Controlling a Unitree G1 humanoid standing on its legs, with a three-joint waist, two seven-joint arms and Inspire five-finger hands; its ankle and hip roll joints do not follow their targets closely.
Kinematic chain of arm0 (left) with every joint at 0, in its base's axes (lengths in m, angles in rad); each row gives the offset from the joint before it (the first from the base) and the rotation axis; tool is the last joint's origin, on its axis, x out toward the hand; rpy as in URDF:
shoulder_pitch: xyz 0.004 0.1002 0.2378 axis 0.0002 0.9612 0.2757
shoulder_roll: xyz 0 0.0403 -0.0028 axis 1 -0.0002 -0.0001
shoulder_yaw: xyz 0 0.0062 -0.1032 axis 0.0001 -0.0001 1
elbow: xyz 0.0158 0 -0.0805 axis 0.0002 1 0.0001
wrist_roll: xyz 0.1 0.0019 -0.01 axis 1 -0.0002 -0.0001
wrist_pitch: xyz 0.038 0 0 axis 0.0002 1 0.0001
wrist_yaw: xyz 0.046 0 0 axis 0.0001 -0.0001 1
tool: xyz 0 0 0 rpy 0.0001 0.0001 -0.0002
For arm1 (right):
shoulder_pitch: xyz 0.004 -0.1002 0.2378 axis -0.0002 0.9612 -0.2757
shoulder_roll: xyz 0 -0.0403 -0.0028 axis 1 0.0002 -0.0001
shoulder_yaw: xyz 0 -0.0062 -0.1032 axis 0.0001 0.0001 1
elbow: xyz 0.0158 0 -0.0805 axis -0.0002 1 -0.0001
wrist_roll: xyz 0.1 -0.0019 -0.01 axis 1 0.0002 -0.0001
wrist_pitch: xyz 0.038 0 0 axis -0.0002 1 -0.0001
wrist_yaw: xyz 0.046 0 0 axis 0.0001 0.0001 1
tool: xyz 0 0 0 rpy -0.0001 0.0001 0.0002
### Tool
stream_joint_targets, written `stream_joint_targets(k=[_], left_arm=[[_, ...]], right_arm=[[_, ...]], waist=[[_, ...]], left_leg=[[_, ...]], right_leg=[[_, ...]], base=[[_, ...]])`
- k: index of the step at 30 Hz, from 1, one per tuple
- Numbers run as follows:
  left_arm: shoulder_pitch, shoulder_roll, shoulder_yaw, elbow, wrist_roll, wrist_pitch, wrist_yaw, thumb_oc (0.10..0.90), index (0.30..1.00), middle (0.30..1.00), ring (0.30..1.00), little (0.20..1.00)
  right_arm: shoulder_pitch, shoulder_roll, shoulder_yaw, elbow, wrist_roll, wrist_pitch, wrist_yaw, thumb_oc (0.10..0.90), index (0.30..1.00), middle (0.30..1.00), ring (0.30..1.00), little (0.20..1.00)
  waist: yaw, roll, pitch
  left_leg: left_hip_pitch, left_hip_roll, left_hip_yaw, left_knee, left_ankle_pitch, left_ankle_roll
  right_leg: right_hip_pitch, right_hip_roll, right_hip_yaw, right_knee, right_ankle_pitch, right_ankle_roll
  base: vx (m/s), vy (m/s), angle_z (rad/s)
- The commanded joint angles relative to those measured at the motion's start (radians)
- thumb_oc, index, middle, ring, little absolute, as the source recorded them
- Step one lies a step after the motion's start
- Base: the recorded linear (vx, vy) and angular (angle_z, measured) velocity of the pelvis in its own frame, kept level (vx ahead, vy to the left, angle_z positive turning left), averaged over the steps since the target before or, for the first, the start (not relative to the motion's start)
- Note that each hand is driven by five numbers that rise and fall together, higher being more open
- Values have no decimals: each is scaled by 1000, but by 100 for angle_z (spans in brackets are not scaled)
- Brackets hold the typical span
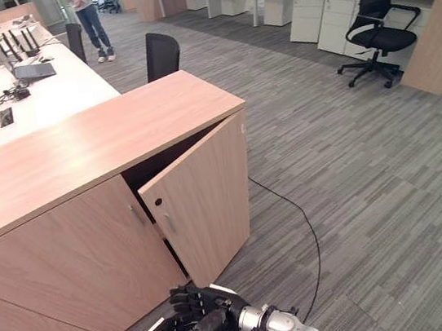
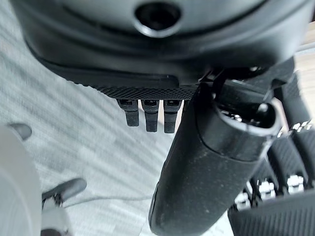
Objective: Put the empty folder in the office cabinet
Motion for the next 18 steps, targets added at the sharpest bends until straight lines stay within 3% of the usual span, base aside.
stream_joint_targets(k=[1, 4, 7, 10, 11, 13, 14, 15, 17, 18], left_arm=[[-63, 25, 37, 17, 70, -119, 48, 800, 900, 900, 900, 900], [-84, 24, 35, 81, 105, -140, 82, 800, 900, 900, 900, 900], [-118, 5, 37, 292, 3, -127, 84, 800, 900, 900, 900, 900], [-204, -65, 58, 563, -48, -119, 119, 800, 900, 900, 900, 900], [-206, -65, 58, 564, -48, -120, 119, 800, 900, 900, 900, 900], [-274, -124, 117, 869, 15, -83, 167, 800, 900, 900, 900, 900], [-274, -124, 136, 936, 60, -62, 188, 800, 900, 900, 900, 900], [-263, -123, 151, 980, 83, -49, 201, 800, 900, 900, 900, 900], [-249, -129, 166, 997, 79, -46, 200, 800, 900, 900, 900, 900], [-219, -139, 229, 1004, 41, -67, 193, 800, 900, 900, 900, 900]], right_arm=[[-94, 40, -50, -1, -40, -88, 2, 800, 900, 900, 900, 900], [-91, 53, -58, 80, -78, -102, -23, 800, 900, 900, 900, 900], [-83, 113, -130, 396, -166, -99, -114, 800, 900, 900, 900, 900], [-117, 232, -297, 815, -164, -102, -205, 800, 900, 900, 900, 900], [-118, 232, -297, 816, -164, -102, -205, 800, 900, 900, 900, 900], [-141, 236, -513, 1205, -314, -43, -307, 800, 900, 900, 900, 900], [-124, 221, -530, 1288, -410, -6, -321, 800, 900, 900, 900, 900], [-107, 212, -528, 1322, -480, 13, -328, 800, 900, 900, 900, 900], [-87, 208, -516, 1305, -503, 11, -327, 800, 900, 900, 900, 900], [-16, 197, -481, 1207, -495, -29, -299, 800, 900, 900, 900, 900]], waist=[[13, -79, -22], [26, -91, -22], [33, -93, -27], [37, -84, -28], [36, -85, -30], [47, -70, -38], [51, -69, -45], [54, -71, -52], [58, -71, -52], [58, -72, -45]], left_leg=[[-27, -49, -3, 7, -54, 20], [-33, -50, -17, 7, -50, 19], [-47, -53, -33, 6, -41, 16], [-51, -56, -49, 3, -36, 15], [-55, -58, -50, 3, -34, 16], [-52, -63, -74, -2, -36, 14], [-52, -65, -84, -4, -35, 12], [-58, -68, -93, -5, -31, 12], [-61, -69, -101, -6, -29, 11], [-68, -70, -114, -7, -23, 9]], right_leg=[[60, -33, -24, 26, -128, 74], [59, -34, -37, 27, -128, 75], [55, -38, -57, 29, -123, 78], [58, -37, -69, 27, -123, 77], [54, -38, -70, 26, -122, 78], [69, -37, -92, 18, -128, 76], [74, -37, -103, 13, -130, 75], [73, -39, -112, 11, -129, 75], [74, -40, -119, 10, -130, 75], [69, -41, -127, 13, -130, 74]], base=[[-25, -10, 20], [-31, -13, 15], [-44, 20, 18], [-27, 32, 10], [-10, 39, 16], [32, 66, 16], [64, 79, 51], [52, 64, 57], [18, 48, 32], [-8, 46, 3]])
